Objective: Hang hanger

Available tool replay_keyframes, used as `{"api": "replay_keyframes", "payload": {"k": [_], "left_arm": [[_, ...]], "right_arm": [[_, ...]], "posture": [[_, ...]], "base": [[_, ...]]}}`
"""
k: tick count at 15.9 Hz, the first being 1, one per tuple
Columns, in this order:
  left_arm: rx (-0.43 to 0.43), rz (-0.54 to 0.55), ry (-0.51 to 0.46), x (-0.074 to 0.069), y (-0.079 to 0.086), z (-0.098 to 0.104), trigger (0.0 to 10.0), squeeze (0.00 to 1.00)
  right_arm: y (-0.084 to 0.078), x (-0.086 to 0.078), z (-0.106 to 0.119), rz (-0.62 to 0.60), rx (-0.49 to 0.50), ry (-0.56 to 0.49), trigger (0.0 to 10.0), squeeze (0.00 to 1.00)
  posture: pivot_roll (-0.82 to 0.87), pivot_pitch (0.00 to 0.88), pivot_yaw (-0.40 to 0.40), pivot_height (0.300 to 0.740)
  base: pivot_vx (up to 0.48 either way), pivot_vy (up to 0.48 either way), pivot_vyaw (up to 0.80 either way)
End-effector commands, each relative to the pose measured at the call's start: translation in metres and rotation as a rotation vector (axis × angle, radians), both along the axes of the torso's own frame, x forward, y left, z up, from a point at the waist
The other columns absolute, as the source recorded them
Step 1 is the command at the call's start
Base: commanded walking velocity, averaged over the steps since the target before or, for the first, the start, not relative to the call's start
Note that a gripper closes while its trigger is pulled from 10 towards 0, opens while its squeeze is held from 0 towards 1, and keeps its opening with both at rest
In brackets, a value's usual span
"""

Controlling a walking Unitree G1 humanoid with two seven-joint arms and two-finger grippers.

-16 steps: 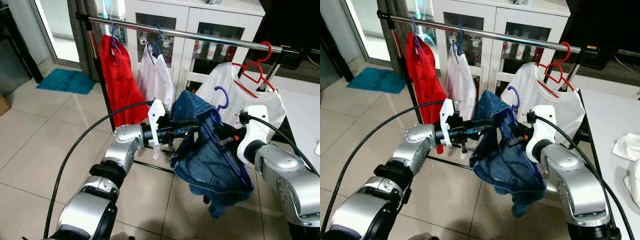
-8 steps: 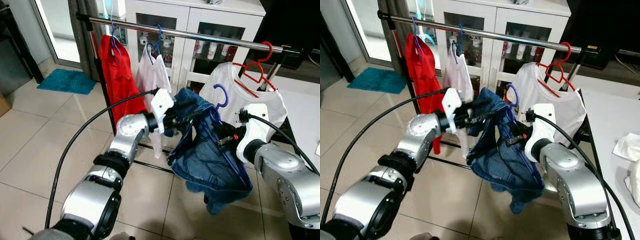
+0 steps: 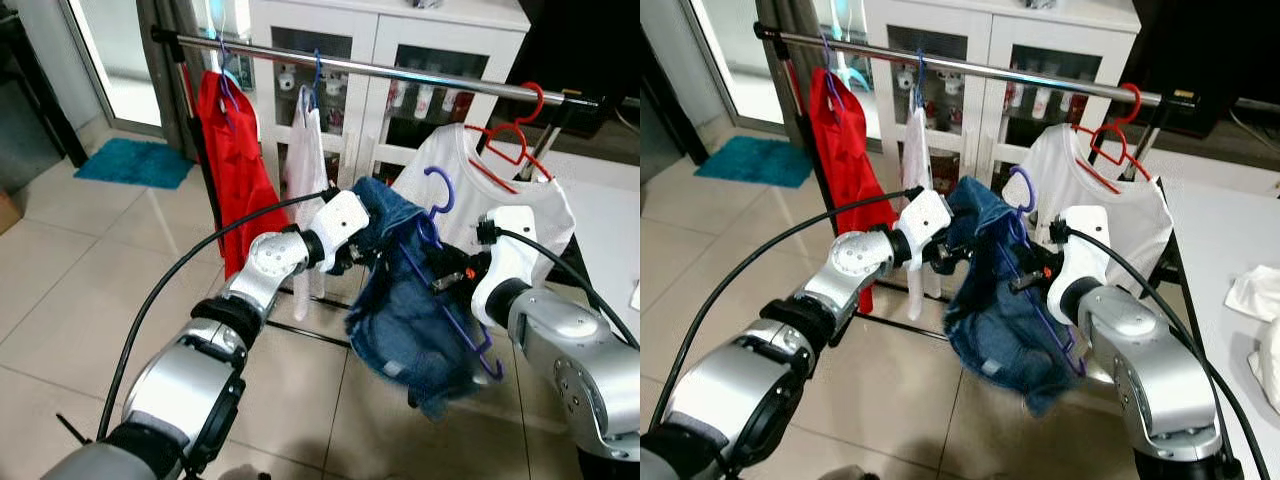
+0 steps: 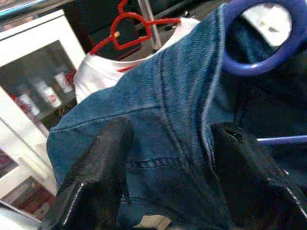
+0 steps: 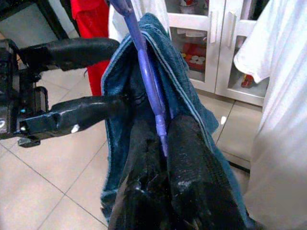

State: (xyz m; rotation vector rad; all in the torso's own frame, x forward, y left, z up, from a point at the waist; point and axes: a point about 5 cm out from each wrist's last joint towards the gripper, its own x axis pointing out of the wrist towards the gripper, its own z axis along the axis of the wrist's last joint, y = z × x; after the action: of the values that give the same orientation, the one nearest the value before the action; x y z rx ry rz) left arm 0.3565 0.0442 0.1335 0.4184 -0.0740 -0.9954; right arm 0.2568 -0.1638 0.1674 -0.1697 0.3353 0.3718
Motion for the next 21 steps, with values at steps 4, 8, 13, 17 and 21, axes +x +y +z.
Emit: {"api": "replay_keyframes", "payload": {"k": [4,8,13,17,21], "left_arm": [[0.054,0.05,-0.041,0.0053,0.0017,0.0029,0.0,0.0],[0.048,0.067,-0.029,0.0059,0.0032,0.0013,0.0,0.0],[0.025,0.089,-0.005,0.0067,0.0056,-0.0004,0.0,0.0],[0.016,0.096,0.004,0.0073,0.0064,-0.0001,0.0,0.0],[-0.006,0.105,0.006,0.009,0.0086,0.0027,0.0,0.0]], "right_arm": [[0.0049,0.0006,0.0111,0.014,0.005,-0.048,10.0,0.0],[0.0054,0.0007,0.0112,0.017,0.006,-0.049,10.0,0.0],[0.0053,-0.0001,0.0114,0.017,0.005,-0.051,10.0,0.0],[0.0052,-0.0007,0.0116,0.017,0.004,-0.052,10.0,0.0],[0.0044,-0.0011,0.0111,0.015,0.001,-0.048,10.0,0.0]], "posture": [[-0.16,0.0,0.004,0.74],[-0.16,0.0,0.002,0.74],[-0.16,0.0,0.003,0.74],[-0.16,0.0,0.003,0.74],[-0.16,0.0,0.002,0.74]], "base": [[0.0,0.0,0.0],[0.0,0.0,0.0],[0.0,0.0,0.0],[0.0,0.0,0.0],[0.0,0.0,0.0]]}}
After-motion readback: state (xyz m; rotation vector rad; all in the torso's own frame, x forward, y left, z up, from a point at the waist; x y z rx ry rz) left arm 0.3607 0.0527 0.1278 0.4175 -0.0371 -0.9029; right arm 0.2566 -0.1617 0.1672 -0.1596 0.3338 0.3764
